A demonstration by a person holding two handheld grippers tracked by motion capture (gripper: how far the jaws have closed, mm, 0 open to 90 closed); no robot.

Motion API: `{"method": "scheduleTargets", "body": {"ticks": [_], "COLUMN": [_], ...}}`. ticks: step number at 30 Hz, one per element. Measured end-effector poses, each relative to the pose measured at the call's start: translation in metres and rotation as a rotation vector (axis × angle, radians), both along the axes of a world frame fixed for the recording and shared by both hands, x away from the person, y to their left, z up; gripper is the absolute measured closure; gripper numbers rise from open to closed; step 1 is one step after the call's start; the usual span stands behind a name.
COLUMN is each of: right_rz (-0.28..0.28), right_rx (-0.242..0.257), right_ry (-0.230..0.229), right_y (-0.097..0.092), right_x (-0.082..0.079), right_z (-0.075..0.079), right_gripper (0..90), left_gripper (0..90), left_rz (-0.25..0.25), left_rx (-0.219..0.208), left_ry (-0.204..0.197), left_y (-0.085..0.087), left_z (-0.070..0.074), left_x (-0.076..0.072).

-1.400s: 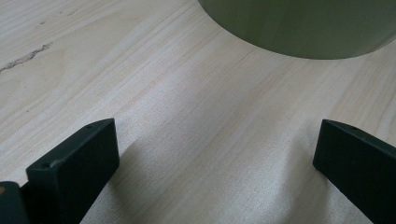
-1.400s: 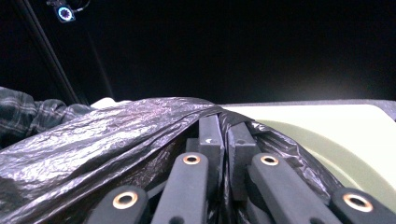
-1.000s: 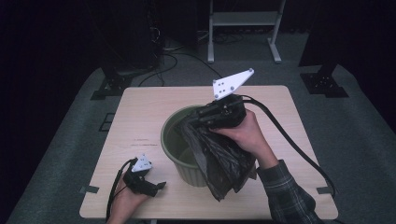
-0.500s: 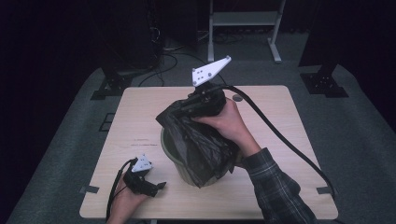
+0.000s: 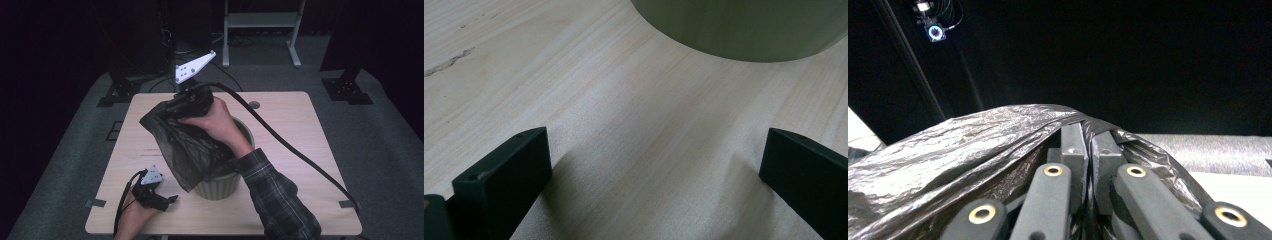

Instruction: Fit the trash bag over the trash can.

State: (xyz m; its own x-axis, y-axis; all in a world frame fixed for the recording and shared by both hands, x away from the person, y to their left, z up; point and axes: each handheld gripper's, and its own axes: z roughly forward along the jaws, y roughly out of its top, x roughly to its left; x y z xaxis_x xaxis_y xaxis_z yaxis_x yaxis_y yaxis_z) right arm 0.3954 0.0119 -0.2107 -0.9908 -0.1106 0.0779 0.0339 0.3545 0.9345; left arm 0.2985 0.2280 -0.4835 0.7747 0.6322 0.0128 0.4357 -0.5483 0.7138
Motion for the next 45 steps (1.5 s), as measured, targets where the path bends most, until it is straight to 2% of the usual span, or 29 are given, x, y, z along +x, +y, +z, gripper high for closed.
{"method": "scheduleTargets", "body": {"ticks": [5,9,21,24,26,28,34,38,42,44,45], "right_rz": [0.023,0.015,-0.036,-0.044,-0.047,-0.065,-0.108,-0.147,-0.142,-0.119,-0.114], "right_rx": [0.004,-0.018,-0.022,-0.059,-0.051,-0.072,-0.101,-0.16,-0.201,-0.2,-0.204], "right_ry": [0.015,0.017,0.039,0.033,0.041,0.029,0.046,0.037,0.059,0.073,0.065], "right_y": [0.018,0.016,-0.027,-0.035,-0.041,-0.045,-0.062,-0.07,-0.075,-0.074,-0.073], "right_x": [0.001,0.002,0.002,-0.002,-0.003,-0.004,0.001,0.003,0.004,0.001,0.0], "right_z": [-0.003,-0.009,-0.028,-0.031,-0.034,-0.036,-0.046,-0.052,-0.057,-0.057,-0.057], "right_gripper": [87.1,87.1,87.1,87.0,87.0,86.9,86.0,86.0,83.8,83.1,81.7], "left_gripper": [0.0,0.0,0.0,0.0,0.0,0.0,0.0,0.0,0.0,0.0,0.0], "left_rz": [-0.004,-0.004,-0.006,-0.006,-0.006,-0.005,-0.005,-0.005,-0.004,-0.004,-0.004], "left_rx": [0.0,-0.001,-0.001,-0.001,-0.001,-0.001,0.0,0.0,0.0,0.0,0.001], "left_ry": [0.0,0.0,0.002,0.003,0.003,0.003,0.001,0.002,0.002,0.002,0.002], "left_y": [0.0,0.0,0.0,0.0,0.0,0.0,0.0,0.0,0.0,0.0,0.0], "left_z": [0.0,0.0,0.0,0.0,0.0,0.0,0.0,0.0,0.0,0.0,0.0], "left_x": [0.0,0.0,0.0,0.0,0.0,0.0,0.0,0.0,0.0,0.0,0.0]}}
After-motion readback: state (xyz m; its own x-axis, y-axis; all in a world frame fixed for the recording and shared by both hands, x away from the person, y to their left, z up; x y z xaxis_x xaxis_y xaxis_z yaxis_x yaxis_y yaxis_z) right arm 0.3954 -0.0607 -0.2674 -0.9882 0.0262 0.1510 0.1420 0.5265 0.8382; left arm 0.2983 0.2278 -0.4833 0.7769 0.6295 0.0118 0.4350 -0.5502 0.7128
